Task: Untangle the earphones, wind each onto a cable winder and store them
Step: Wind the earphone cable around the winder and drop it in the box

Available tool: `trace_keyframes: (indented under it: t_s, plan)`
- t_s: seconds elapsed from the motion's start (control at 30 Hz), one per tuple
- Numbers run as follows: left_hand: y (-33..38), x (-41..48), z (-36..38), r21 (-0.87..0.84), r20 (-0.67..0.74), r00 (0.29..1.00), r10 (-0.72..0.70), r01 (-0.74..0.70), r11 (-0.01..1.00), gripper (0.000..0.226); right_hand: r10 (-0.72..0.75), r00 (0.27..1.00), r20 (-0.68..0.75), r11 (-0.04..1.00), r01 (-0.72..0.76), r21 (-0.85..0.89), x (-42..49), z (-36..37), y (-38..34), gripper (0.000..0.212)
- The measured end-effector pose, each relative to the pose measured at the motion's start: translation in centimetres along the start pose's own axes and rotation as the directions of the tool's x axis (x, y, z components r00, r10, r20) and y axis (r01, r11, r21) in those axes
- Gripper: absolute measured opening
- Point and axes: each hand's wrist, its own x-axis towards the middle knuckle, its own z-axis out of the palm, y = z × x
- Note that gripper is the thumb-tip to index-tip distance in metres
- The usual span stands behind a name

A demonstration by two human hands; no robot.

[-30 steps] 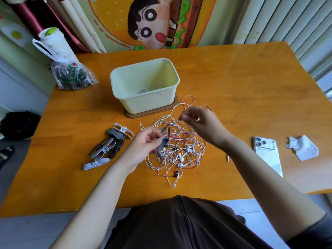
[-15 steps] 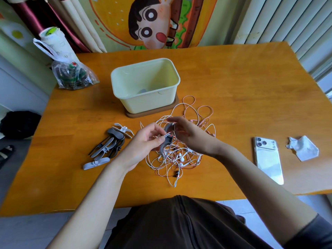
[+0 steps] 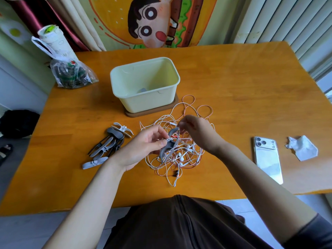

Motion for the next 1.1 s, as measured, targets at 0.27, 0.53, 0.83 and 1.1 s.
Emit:
trace_keyframes:
  t_s: [0.27, 0.53, 0.83, 1.1]
  plan:
    - [-0.8, 0.0, -0.1, 0.027, -0.041, 0.999, -0.008, 0.009, 1.000, 0.016, 0.075, 0.997, 0.033, 0.934, -0.082, 0.347, -0.4, -0.2, -0.2, 0.022]
    - [-0.8, 0.3, -0.3, -0.002, -0.131, 0.991, 0.020, -0.020, 1.000, 0.015, 0.136, 0.940, 0.312, 0.916, -0.240, 0.322, -1.2, 0.4, -1.0, 0.023]
    - [-0.7, 0.2, -0.3, -0.029, -0.162, 0.985, 0.061, -0.067, 0.997, 0.016, 0.074, 0.962, 0.264, 0.952, -0.147, 0.268, -1.0, 0.8, -1.3, 0.031]
    - [-0.5, 0.3, -0.5, -0.077, -0.222, 0.970, 0.095, -0.115, 0.990, 0.015, 0.022, 0.945, 0.327, 0.895, -0.164, 0.415, -1.7, 0.9, -2.8, 0.032]
